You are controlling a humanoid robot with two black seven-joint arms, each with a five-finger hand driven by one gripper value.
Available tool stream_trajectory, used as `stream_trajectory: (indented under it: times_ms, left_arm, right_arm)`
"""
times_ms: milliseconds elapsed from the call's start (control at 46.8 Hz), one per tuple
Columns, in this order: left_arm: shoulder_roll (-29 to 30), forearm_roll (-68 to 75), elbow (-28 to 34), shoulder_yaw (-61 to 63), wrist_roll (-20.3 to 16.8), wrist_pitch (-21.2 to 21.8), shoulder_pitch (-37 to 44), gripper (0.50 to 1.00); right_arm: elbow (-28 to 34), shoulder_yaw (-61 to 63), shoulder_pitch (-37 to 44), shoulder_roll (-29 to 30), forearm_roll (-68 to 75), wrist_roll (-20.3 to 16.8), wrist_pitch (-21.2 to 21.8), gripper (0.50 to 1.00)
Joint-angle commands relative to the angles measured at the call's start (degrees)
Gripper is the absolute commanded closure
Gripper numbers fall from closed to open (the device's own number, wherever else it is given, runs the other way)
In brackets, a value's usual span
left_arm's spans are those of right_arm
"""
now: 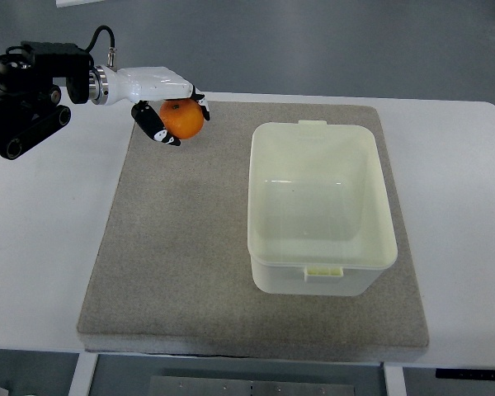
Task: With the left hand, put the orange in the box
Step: 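Lift the orange with the left hand and carry it toward the box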
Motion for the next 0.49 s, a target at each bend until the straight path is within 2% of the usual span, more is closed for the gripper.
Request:
stream_trajectory:
  times_ms: [0,278,471]
  left_arm:
    - [2.51,0.1,-3.21,-1.35,0.01,0.04,-1.04,1.0]
    - [8.75,0.28,-16.13,-8.2,0.01,-0.14,-1.57,1.0]
    - [9.63,0.28,-23.6,-10.49,0.01,-0.05,-1.57,1.0]
  right_arm:
    - [0.0,0.0,-0.02,0.0,0.0,0.04,-0.03,0.568]
    - [0.0,0.0,0.07,0.0,0.0,0.04,-0.03,0.568]
    - [0.0,0.0,-0.02,0.0,0.0,0.04,-0.03,0.568]
